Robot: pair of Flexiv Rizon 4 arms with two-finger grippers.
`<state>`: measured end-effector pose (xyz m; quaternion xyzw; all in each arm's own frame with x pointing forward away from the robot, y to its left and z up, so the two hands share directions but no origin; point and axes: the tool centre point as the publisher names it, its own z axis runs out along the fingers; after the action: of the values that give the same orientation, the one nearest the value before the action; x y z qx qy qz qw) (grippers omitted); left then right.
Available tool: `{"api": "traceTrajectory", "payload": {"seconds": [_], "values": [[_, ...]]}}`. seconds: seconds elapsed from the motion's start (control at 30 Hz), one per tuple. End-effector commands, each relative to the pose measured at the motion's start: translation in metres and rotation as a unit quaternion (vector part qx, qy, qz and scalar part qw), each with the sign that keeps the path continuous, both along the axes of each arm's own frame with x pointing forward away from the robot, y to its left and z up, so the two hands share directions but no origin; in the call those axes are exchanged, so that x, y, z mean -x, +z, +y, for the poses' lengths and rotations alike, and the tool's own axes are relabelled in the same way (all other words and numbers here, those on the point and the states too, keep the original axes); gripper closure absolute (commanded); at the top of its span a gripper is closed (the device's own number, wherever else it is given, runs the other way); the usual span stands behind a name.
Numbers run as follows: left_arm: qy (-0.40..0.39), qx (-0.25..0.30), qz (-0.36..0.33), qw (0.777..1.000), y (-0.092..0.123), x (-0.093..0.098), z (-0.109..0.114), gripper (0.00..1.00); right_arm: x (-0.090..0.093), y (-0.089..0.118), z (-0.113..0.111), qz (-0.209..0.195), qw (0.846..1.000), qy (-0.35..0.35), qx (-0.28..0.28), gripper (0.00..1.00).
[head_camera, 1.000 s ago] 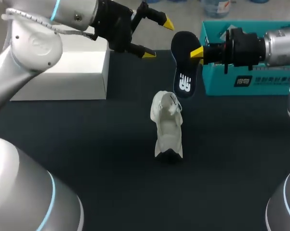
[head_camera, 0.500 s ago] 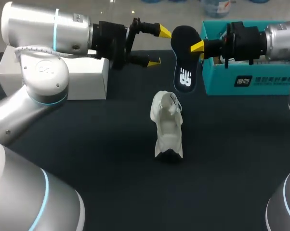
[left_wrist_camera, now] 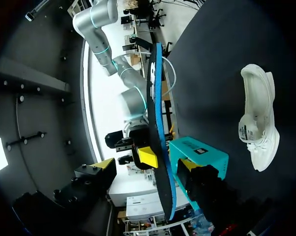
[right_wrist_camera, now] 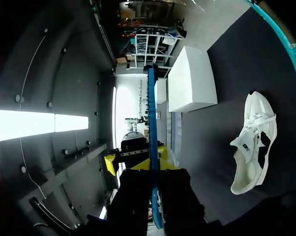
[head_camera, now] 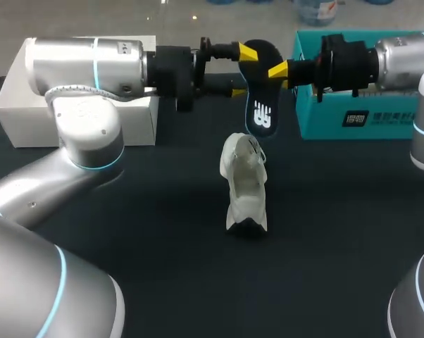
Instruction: Take the shoe out of the shoebox, open the shoe tongue, remove and reinsert the insole, then place the shoe into the shoebox
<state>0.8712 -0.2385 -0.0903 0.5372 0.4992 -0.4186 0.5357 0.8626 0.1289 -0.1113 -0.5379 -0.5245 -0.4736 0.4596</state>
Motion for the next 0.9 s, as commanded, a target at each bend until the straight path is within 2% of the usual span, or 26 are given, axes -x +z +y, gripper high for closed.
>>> {"api": "traceTrajectory", "payload": {"seconds": [0.03, 0.1, 0.17, 0.23, 0.53, 0.57, 0.63, 0.9], "values": [[-0.010, 0.020, -0.008, 1.000, -0.003, -0.010, -0.008, 0.50, 0.002, -0.001, 0.000, 0.001, 1.000, -0.002, 0.001, 1.00], [-0.011, 0.019, -0.008, 1.000, -0.004, -0.012, -0.008, 0.61, 0.003, 0.000, 0.001, 0.002, 1.000, -0.003, 0.001, 1.00], [-0.013, 0.016, -0.008, 1.000, -0.005, -0.013, -0.009, 0.65, 0.004, 0.000, 0.001, 0.002, 1.000, -0.003, 0.001, 1.00], [-0.012, 0.015, -0.007, 1.000, -0.006, -0.014, -0.009, 0.77, 0.005, 0.000, 0.001, 0.003, 1.000, -0.003, 0.001, 1.00], [-0.015, 0.001, 0.000, 1.000, -0.014, -0.014, -0.014, 0.70, 0.007, 0.002, 0.007, 0.003, 1.000, 0.002, 0.002, 1.00], [-0.016, 0.000, 0.001, 1.000, -0.015, -0.014, -0.015, 0.71, 0.007, 0.002, 0.007, 0.003, 1.000, 0.002, 0.002, 1.00], [-0.016, -0.001, 0.003, 1.000, -0.016, -0.013, -0.016, 0.98, 0.007, 0.002, 0.008, 0.003, 1.000, 0.003, 0.002, 1.00], [-0.016, -0.007, 0.009, 1.000, -0.020, -0.013, -0.011, 1.00, 0.006, 0.002, 0.009, 0.002, 1.000, 0.001, 0.001, 1.00]]}}
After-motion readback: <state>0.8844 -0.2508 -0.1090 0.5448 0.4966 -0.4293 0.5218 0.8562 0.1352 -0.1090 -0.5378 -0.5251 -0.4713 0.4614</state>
